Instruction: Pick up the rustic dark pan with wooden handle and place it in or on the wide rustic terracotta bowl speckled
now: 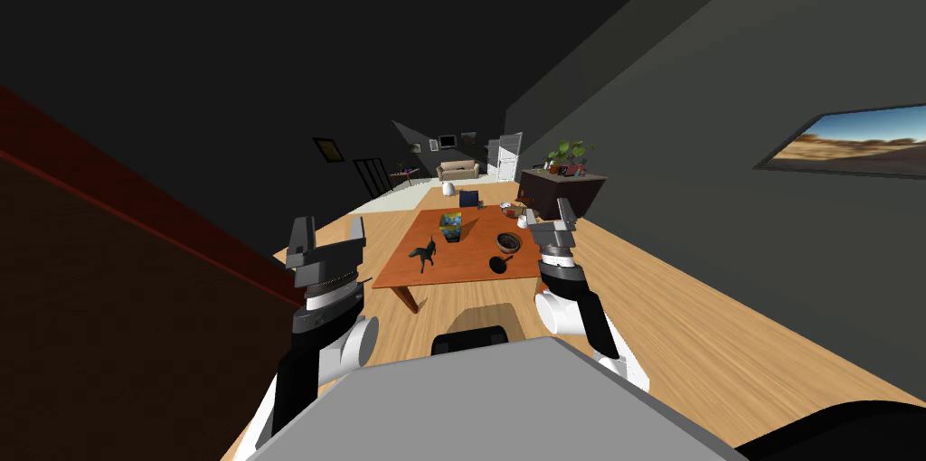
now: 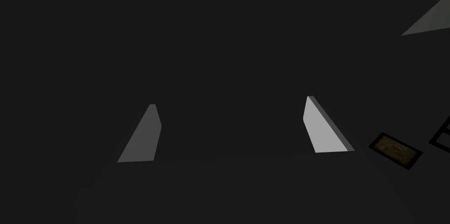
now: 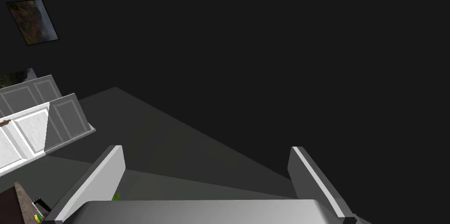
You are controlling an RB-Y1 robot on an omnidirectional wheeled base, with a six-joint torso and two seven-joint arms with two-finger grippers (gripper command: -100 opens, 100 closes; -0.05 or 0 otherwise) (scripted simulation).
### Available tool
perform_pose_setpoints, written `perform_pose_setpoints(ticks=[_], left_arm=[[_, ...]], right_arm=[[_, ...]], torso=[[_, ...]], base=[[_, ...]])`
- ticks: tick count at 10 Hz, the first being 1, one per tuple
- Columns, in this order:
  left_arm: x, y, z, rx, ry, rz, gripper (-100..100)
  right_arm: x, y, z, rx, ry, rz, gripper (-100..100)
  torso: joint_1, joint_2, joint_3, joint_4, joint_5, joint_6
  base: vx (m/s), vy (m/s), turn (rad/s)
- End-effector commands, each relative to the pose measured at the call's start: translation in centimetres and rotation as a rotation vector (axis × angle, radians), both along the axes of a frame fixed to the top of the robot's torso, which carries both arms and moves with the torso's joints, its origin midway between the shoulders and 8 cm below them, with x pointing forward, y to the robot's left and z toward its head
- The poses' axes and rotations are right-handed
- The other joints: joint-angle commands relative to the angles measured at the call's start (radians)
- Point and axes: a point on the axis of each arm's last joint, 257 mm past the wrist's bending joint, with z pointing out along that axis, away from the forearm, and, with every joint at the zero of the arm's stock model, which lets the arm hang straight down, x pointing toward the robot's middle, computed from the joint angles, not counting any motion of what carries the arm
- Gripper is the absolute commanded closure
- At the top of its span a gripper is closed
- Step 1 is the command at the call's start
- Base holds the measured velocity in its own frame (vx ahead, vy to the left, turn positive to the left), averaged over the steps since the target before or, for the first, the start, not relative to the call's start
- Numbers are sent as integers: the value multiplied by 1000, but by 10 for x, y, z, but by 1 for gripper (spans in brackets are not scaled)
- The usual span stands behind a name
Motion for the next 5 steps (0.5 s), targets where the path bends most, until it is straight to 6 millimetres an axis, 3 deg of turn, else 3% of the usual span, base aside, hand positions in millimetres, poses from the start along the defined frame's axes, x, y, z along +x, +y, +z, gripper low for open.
perform_pose_setpoints(ticks=[1,5], left_arm=[[0,0,0,0,0,0,0],[0,0,0,0,0,0,0]], right_arm=[[6,1,-9,13,28,46,-100],[24,-3,-43,119,114,155,-100]], torso=[[0,0,0,0,0,0],[3,2,1,0,1,0]], base=[[-17,18,-28],[-33,39,-34]])
